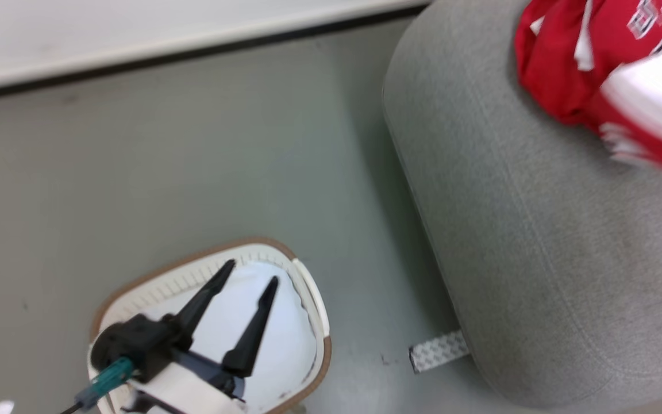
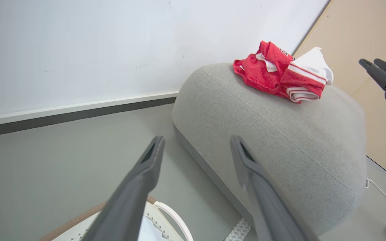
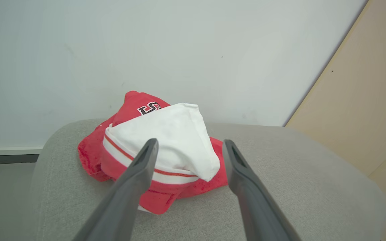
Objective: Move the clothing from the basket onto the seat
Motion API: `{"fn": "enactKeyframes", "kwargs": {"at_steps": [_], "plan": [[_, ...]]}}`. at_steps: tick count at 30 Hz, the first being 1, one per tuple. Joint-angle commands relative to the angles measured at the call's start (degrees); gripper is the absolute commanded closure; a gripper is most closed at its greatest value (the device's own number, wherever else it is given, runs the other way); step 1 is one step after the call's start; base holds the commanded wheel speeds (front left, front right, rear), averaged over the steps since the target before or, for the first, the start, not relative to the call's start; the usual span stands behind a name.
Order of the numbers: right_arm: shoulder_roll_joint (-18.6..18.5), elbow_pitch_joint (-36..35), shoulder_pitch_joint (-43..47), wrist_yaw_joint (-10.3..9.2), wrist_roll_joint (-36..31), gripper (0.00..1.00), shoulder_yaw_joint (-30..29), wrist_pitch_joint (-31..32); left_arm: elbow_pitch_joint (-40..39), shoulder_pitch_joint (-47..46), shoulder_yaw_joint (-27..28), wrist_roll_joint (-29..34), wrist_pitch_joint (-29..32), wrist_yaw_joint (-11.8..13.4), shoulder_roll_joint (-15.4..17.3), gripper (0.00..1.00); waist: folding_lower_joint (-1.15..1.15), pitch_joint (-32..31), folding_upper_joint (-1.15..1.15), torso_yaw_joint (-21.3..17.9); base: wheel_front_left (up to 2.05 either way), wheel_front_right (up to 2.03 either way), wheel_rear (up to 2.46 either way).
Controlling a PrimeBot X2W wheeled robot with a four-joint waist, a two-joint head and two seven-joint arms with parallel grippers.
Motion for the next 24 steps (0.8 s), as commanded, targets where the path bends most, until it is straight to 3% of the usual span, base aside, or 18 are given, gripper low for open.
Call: {"fn": "enactKeyframes", "kwargs": {"at_steps": [1,8,13,24], "plan": [[0.20,-1.18,2.06,-0.15,1.02,0.00,0.56,-0.15,0.57,1.21,0.68,-1.04,-0.91,0.45,-0.13,0.00,0.00,-3.73,0.00,0.67,0.00,0.00,0.00],[1.95,-11.56,12.44,-0.14,5.76,0.00,7.10,-0.08,4.67,6.32,5.21,-3.25,-4.65,2.59,-1.26,0.00,0.00,-10.85,0.00,3.78,0.00,0.00,0.00],[2.50,-15.87,17.84,-0.15,6.82,0.00,10.75,-0.08,6.98,9.09,8.03,-3.00,-5.48,2.53,-2.31,0.00,0.00,-14.68,0.00,6.73,0.00,0.00,0.00],[2.74,-15.90,26.24,-0.14,9.96,0.00,18.88,-0.07,9.48,16.70,18.21,1.64,-5.46,0.06,-9.08,0.00,0.00,-22.38,0.00,11.80,0.00,0.00,0.00]]}}
